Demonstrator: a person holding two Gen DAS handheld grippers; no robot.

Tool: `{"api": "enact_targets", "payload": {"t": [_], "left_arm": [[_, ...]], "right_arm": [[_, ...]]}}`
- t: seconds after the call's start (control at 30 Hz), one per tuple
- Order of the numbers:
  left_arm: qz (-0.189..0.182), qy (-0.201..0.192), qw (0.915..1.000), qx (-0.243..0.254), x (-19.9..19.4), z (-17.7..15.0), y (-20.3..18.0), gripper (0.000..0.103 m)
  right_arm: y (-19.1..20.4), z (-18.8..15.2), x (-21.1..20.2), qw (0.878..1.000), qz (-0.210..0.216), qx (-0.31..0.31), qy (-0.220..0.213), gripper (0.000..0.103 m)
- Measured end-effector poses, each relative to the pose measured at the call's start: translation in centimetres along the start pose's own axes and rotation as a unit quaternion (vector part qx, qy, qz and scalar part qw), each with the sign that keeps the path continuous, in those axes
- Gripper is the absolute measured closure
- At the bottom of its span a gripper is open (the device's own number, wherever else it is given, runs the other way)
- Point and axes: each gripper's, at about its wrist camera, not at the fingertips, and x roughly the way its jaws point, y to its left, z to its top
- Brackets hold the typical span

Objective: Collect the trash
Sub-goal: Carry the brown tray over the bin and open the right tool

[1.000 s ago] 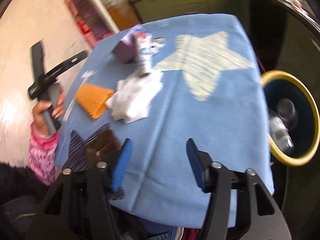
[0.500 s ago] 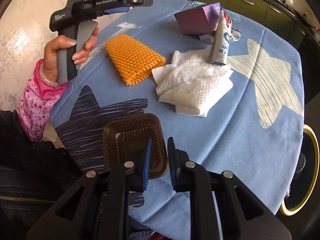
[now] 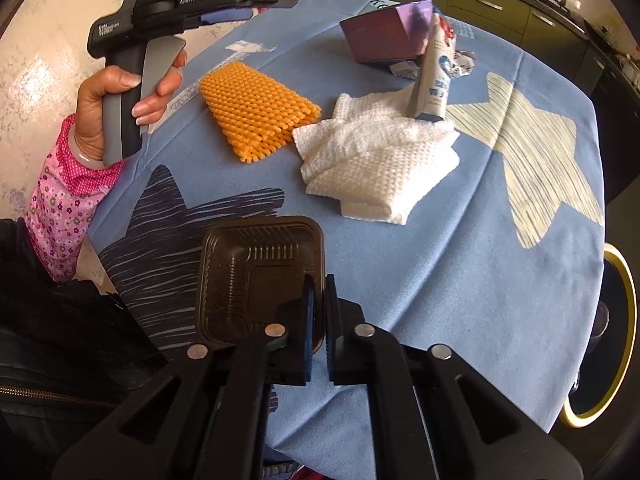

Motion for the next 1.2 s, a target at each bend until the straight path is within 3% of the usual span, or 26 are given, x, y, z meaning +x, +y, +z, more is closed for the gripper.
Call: {"api": "enact_targets", "payload": {"t": [0.17,0.27,0.37,0.47,0.53,0.67,0.7,0.77,0.8,0.9,1.07,1.2], "left_arm": [[0.001,0.002,1.0000,0.001,0.1,0.0,-0.1,0.005],[-0.002,0.004,1.0000,0.001,0.2,0.0,-0.1,0.005],[-0.004,0.005,1.0000,0.002,0.3,-0.1,-0.2,0.005],[-0.005,0.007,0.9999,0.006,0.4,-0.2,-0.4,0.005],[-0.004,0.006,0.9999,0.009,0.4,-0.2,-0.5,0.005],[-0.003,0.007,0.9999,0.009,0.5,-0.2,-0.5,0.005],[-0.003,0.008,0.9999,0.008,0.5,-0.3,-0.5,0.005],[-0.004,0.011,0.9999,0.006,0.7,-0.3,-0.4,0.005],[-0.004,0.012,0.9999,0.007,0.8,-0.3,-0.4,0.005],[-0.002,0.015,0.9998,0.010,1.0,-0.5,-0.5,0.005],[-0.006,0.025,0.9995,0.018,1.6,-0.7,-1.0,0.005],[0.001,0.020,0.9992,0.033,1.5,-0.9,-1.7,0.005]], "right_arm": [[-3.0,-1.6,-2.6,0.998,-0.017,0.059,-0.031,0.099],[-7.1,-2.9,-5.3,0.988,-0.053,0.131,-0.063,0.099],[-12.6,-4.9,-8.0,0.963,-0.118,0.224,-0.091,0.099],[-19.0,-7.6,-9.9,0.920,-0.181,0.332,-0.105,0.098],[-22.3,-8.9,-10.3,0.895,-0.220,0.374,-0.103,0.098],[-26.2,-10.3,-9.5,0.864,-0.268,0.417,-0.086,0.098],[-26.9,-10.6,-9.3,0.857,-0.278,0.427,-0.083,0.095],[-28.3,-11.5,-9.0,0.836,-0.306,0.448,-0.086,0.070],[-28.4,-11.7,-8.9,0.831,-0.309,0.454,-0.091,0.070],[-27.5,-12.5,-8.9,0.833,-0.282,0.463,-0.114,0.070],[-23.8,-12.8,-9.7,0.843,-0.252,0.450,-0.154,0.057],[-21.3,-11.8,-9.0,0.851,-0.227,0.439,-0.177,0.055]]}}
